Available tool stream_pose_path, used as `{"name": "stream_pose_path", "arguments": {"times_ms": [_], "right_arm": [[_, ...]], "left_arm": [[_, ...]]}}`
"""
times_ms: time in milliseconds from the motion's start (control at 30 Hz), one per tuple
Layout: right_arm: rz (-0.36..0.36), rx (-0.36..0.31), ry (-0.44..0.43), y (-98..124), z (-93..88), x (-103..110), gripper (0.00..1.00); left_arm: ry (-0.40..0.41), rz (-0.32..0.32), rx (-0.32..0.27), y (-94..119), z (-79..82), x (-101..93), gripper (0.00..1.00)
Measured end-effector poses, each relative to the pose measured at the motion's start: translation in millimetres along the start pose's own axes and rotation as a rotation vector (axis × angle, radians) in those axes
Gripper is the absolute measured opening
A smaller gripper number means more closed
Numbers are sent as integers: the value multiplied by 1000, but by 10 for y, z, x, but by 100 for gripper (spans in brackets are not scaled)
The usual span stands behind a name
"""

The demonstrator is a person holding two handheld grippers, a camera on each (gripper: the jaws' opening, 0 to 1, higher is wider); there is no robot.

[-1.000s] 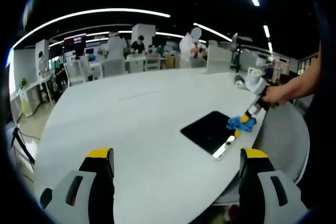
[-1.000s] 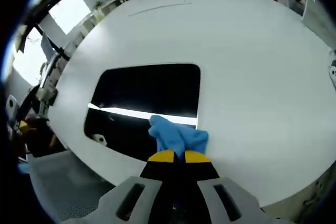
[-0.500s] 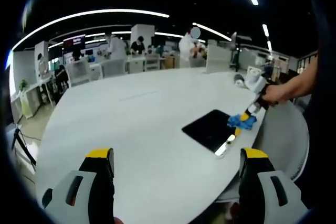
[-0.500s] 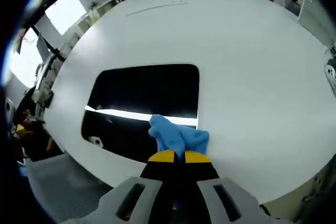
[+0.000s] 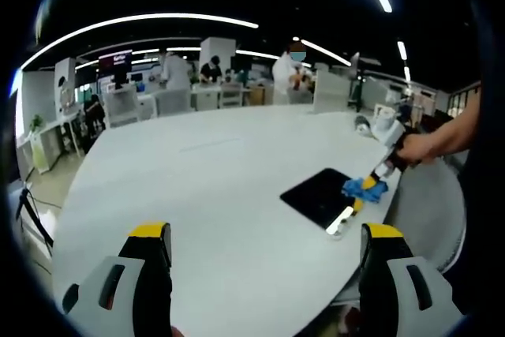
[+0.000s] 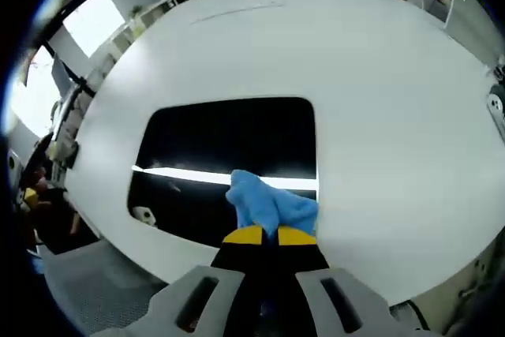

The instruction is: Wipe the mirror surface with the cleaning cloth until all visible marks leave the cleaned area.

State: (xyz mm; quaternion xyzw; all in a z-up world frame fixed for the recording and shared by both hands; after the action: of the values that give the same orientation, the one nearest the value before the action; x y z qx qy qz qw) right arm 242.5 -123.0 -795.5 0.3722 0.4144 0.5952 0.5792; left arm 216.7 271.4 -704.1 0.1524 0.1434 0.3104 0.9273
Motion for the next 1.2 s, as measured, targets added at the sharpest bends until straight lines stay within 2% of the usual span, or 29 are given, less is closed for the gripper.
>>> {"name": "stream_pose_path", "arguments": {"times_ms": [233, 633, 900, 1200], "right_arm": [[30, 2, 45, -13, 62, 323, 0], [67, 16, 73, -26, 122, 707, 0], [108, 21, 98, -25, 145, 1000, 0], [147, 29, 182, -24, 194, 1416, 0]], "left_arm": [[6, 3, -5, 42, 13, 36, 100], [23, -2, -7, 75, -93, -15, 100], [36, 16, -17, 186, -145, 0, 100], [47, 33, -13, 302, -192, 35, 100]]}}
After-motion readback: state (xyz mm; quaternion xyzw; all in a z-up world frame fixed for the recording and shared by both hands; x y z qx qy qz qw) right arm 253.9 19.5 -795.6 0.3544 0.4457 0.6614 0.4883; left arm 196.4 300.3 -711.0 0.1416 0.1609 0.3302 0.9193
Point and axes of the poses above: the point that each gripper's makers call its tool centre point, and the gripper's own axes: y roughly backward along the fingers, x roughly to its left, z roughly out of its top, the point moved 8 cm from there along y, roughly backward along the fingers, and after that the axes turned 12 degrees about -z, right-handed, at the moved point
